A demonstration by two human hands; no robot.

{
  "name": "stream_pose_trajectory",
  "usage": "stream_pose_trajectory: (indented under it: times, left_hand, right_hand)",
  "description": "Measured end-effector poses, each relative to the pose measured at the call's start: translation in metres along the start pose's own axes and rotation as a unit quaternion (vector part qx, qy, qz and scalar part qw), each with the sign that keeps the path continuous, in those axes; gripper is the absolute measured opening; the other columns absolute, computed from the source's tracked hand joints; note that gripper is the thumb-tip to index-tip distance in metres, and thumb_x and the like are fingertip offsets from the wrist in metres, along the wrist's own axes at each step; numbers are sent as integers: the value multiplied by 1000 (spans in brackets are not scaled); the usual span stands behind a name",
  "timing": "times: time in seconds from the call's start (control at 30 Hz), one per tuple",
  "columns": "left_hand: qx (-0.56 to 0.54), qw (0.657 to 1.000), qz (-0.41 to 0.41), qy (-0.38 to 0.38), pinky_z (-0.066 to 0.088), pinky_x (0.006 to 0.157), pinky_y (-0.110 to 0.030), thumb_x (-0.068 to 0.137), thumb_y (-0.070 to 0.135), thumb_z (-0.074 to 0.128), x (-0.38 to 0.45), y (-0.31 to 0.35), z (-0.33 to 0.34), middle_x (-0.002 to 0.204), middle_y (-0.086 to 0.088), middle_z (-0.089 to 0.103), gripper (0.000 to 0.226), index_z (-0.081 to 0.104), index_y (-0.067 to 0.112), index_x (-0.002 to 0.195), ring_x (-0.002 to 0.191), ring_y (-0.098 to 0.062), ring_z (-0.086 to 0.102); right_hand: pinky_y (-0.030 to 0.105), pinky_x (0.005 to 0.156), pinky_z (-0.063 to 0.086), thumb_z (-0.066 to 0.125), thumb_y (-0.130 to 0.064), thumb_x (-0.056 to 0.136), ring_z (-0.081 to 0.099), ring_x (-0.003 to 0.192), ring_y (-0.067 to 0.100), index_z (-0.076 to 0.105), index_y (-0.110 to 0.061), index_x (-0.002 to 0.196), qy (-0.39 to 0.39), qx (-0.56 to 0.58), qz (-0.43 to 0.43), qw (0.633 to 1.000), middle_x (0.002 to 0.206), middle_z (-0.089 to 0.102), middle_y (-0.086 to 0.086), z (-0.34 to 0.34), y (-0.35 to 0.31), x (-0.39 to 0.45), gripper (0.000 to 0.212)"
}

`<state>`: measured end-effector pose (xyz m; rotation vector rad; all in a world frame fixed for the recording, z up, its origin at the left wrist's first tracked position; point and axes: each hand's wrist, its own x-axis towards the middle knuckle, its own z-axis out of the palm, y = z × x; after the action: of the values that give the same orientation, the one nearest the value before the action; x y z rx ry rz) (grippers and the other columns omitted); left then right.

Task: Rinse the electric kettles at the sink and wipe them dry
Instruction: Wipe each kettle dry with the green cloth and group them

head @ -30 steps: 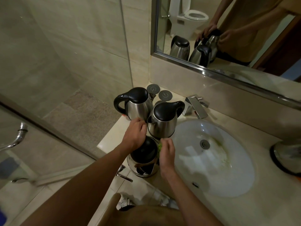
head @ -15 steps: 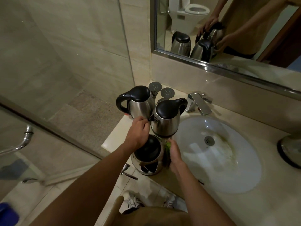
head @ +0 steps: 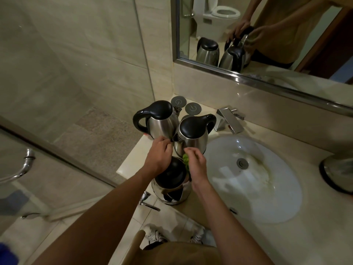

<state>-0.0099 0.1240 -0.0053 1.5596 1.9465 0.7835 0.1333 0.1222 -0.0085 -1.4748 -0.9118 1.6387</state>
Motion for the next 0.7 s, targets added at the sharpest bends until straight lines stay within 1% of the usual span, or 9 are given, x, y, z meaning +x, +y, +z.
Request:
stream_pose_trajectory:
  times: [0.13, 0.2, 0.27, 0.33, 0.43, 0.5, 0.53, 0.63, 0.7]
  left_hand:
    - [-3, 1000, -2, -1, 36, 81, -28, 99, 18, 41, 0, 0, 0, 100, -2, 52, 30, 56, 22, 73, 93, -13, 46]
    - [-5, 1000, -1, -1, 36, 81, -28, 99, 18, 41, 0, -1, 0, 100, -3, 52, 32, 52, 26, 70, 94, -14, 47]
    - [-5, 1000, -2, -2, 37, 81, -28, 99, 19, 41, 0, -1, 0, 100, -3, 52, 33, 51, 28, 69, 94, -14, 47]
    - [-6, 1000, -4, -2, 37, 81, -28, 99, 19, 41, 1, -2, 0, 101, -2, 52, 33, 51, 29, 69, 94, -13, 47]
    - [-3, 1000, -14, -6, 37, 80, -28, 99, 21, 41, 2, -2, 0, 101, -1, 52, 32, 51, 30, 69, 92, -13, 48]
    - [3, 1000, -19, -6, 37, 79, -29, 98, 22, 41, 1, 0, 1, 100, -1, 52, 32, 51, 29, 68, 92, -14, 48]
    - [7, 1000, -21, -5, 37, 79, -29, 98, 22, 41, 1, 1, 0, 100, -2, 52, 32, 52, 27, 69, 92, -14, 49]
    - [22, 999, -27, -1, 37, 80, -28, 99, 22, 41, -1, 3, -3, 100, -2, 54, 32, 54, 23, 70, 94, -16, 50]
    - [26, 999, -45, 12, 39, 81, -29, 98, 23, 40, -2, 0, -7, 101, -4, 55, 32, 55, 22, 70, 94, -17, 50]
  right_hand:
    - [33, 76, 54, 56, -48, 93, 60, 106, 22, 61, -24, 108, -26, -74, 40, 996, 118, 60, 6, -2, 7, 7, 29]
    - [42, 90, 55, 52, -52, 95, 59, 112, 23, 57, -26, 122, -12, -68, 80, 994, 127, 58, 6, -9, 19, 4, 38]
    - [48, 101, 50, 49, -55, 96, 56, 120, 27, 47, -23, 141, 10, -47, 126, 991, 137, 54, 6, -16, 32, -4, 54]
    - [47, 106, 45, 47, -57, 97, 52, 126, 29, 42, -20, 146, 31, -52, 147, 987, 143, 50, 7, -22, 44, -15, 62]
    - [39, 99, 44, 48, -47, 100, 51, 125, 27, 51, -16, 138, 52, -90, 135, 985, 139, 52, 6, -32, 46, -22, 50]
    - [36, 91, 46, 51, -46, 98, 57, 111, 23, 62, -16, 118, 52, -114, 107, 986, 126, 61, 7, -37, 41, -20, 38]
    - [37, 91, 47, 52, -47, 96, 58, 107, 22, 64, -17, 111, 50, -121, 97, 987, 120, 64, 6, -39, 35, -19, 36]
    - [42, 95, 51, 53, -52, 90, 60, 108, 24, 67, -16, 116, 22, -166, 98, 981, 119, 66, 5, -43, 21, -14, 47]
    - [41, 92, 51, 52, -55, 88, 60, 105, 25, 67, -16, 113, -12, -205, 114, 972, 114, 66, 6, -46, 12, -14, 49]
